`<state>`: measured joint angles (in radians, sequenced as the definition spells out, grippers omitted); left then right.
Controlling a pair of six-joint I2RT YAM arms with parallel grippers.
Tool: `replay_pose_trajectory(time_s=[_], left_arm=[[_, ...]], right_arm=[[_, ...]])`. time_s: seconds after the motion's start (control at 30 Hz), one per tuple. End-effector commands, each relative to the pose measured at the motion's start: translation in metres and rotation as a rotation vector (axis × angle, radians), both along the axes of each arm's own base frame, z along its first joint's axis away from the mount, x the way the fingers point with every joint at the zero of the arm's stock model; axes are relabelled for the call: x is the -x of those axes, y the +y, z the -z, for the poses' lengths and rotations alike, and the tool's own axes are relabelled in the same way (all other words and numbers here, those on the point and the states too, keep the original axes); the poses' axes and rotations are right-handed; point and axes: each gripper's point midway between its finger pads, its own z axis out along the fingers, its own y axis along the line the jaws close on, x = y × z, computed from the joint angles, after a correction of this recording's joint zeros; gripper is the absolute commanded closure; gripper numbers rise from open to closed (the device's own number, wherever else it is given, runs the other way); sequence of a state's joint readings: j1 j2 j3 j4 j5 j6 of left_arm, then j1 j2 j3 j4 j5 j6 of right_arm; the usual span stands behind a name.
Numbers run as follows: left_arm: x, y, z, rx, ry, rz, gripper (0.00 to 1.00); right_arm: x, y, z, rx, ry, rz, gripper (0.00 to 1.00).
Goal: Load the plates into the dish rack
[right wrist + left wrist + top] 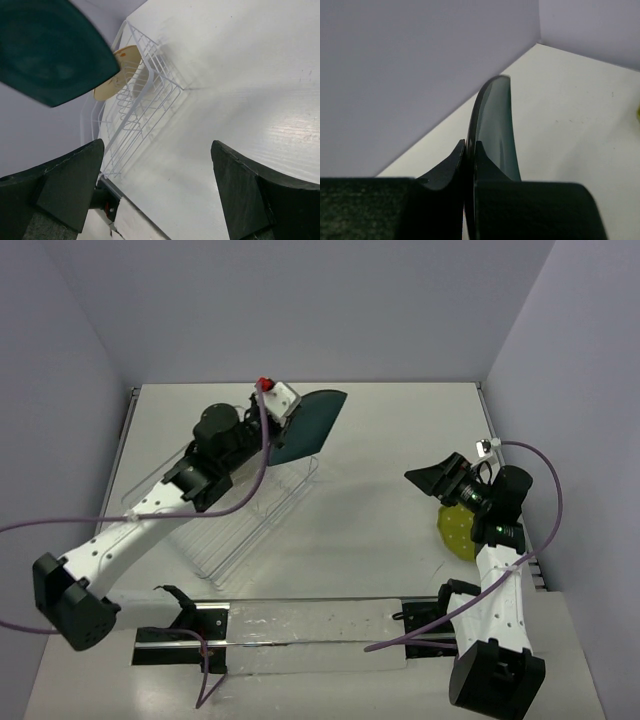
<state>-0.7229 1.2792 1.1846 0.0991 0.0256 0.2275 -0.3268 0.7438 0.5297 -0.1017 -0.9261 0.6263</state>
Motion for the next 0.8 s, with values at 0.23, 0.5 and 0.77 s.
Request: replay_pose_trajectory(time_s=[0.23,0.5,0.77], left_arm=[[0.013,0.077,-0.037,-0.042,-0.309,-0.225,1.00],[0.016,0.095,-0.015,0.042,-0.426,-0.278,1.00],[0.017,0.113,-0.030,0.138,-0.547,-0.323,1.00]], right_arm=[[-0.008,-0.005,0.003,0.063,-0.010,0.021,0.05],[-0.008,-0.005,0.004,0.070,-0.013,0.007,0.05],[-0.007,-0.003,0.003,0.073,-0.020,-0.006,0.05]])
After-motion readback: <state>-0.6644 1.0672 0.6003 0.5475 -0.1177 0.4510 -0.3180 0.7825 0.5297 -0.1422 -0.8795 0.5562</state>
